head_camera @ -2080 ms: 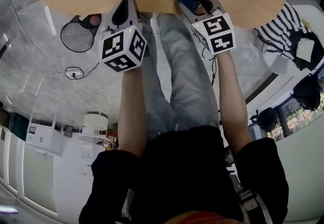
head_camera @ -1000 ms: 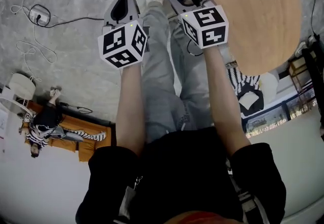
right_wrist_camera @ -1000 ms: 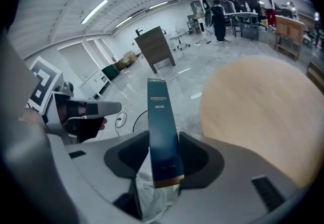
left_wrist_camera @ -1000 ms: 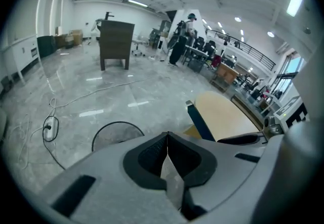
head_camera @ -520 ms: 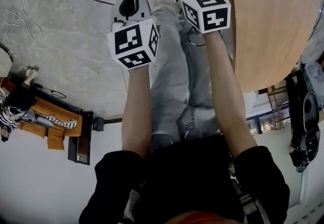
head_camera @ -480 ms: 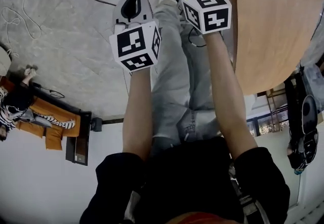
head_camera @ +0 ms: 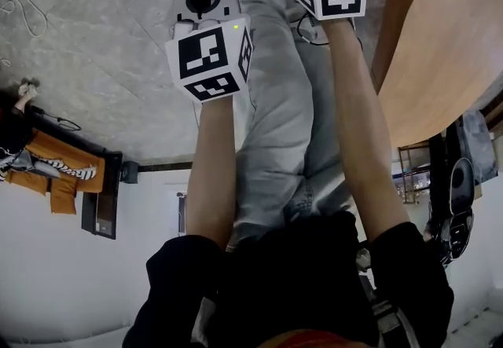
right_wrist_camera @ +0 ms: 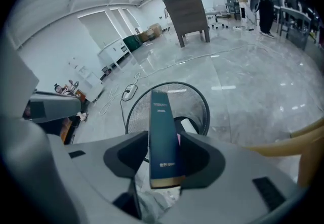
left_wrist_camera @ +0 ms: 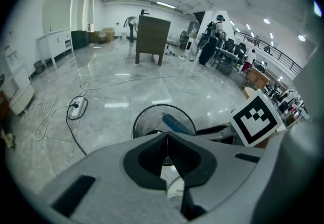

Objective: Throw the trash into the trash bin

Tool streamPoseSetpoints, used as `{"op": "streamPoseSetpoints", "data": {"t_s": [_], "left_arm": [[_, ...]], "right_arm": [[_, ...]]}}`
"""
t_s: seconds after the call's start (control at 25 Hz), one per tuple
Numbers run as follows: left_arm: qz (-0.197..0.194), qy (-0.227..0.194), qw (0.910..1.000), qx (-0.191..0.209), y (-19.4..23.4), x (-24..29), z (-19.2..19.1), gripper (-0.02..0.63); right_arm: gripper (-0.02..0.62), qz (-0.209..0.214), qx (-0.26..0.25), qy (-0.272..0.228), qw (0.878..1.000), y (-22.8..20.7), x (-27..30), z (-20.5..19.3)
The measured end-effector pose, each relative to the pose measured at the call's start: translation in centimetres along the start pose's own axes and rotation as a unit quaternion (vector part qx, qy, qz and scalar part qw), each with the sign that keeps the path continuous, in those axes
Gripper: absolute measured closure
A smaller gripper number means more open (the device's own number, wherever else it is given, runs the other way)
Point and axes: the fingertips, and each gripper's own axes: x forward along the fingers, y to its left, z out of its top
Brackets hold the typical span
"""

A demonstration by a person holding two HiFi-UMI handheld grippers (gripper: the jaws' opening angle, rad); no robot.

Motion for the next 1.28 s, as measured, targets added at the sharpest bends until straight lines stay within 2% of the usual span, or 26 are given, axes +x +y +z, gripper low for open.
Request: {"op": "streamPoseSetpoints", "data": {"t_s": [0.12,0.32,0.36,0.48,0.52,0.8,0.96,1.12,1.28], "left_arm": [[0.002,0.003,1.0,0.002,0.5,-0.2,-0.1,0.597],[-0.007,-0.001,0.9998,0.021,-0.7,-1.8,1.9,0.597],[-0.01,-0.003,0.9996,0.025,-1.2,-2.2,2.5,0.597],[-0.023,-0.007,0.9989,0.041,-2.9,-3.5,4.5,0.597],[-0.03,-0.009,0.9983,0.049,-3.5,-3.7,5.2,0.597],[-0.072,-0.011,0.9905,0.116,-9.6,-6.9,9.0,0.597],[-0.115,-0.02,0.9801,0.161,-14.8,-8.6,12.0,0.597],[-0.165,-0.034,0.9647,0.203,-21.2,-11.0,15.0,0.597],[-0.205,-0.028,0.9528,0.222,-27.5,-14.8,15.4,0.597]], "right_arm": [[0.381,-0.001,-0.007,-0.007,1.0,0.3,0.2,0.2],[0.381,0.005,0.008,-0.019,1.0,1.0,-2.8,0.5],[0.391,0.005,0.013,-0.025,1.0,1.0,-3.9,0.7],[0.514,-0.004,0.045,-0.055,0.997,0.7,-7.5,1.2],[0.536,-0.01,0.059,-0.067,0.996,0.5,-8.7,1.5],[0.572,-0.045,0.143,-0.133,0.98,-1.6,-19.4,1.2],[0.577,-0.087,0.204,-0.18,0.958,-4.1,-26.0,1.2],[0.577,-0.135,0.279,-0.247,0.918,-6.6,-34.2,1.3],[0.578,-0.177,0.302,-0.29,0.891,-7.7,-43.5,0.2]]}}
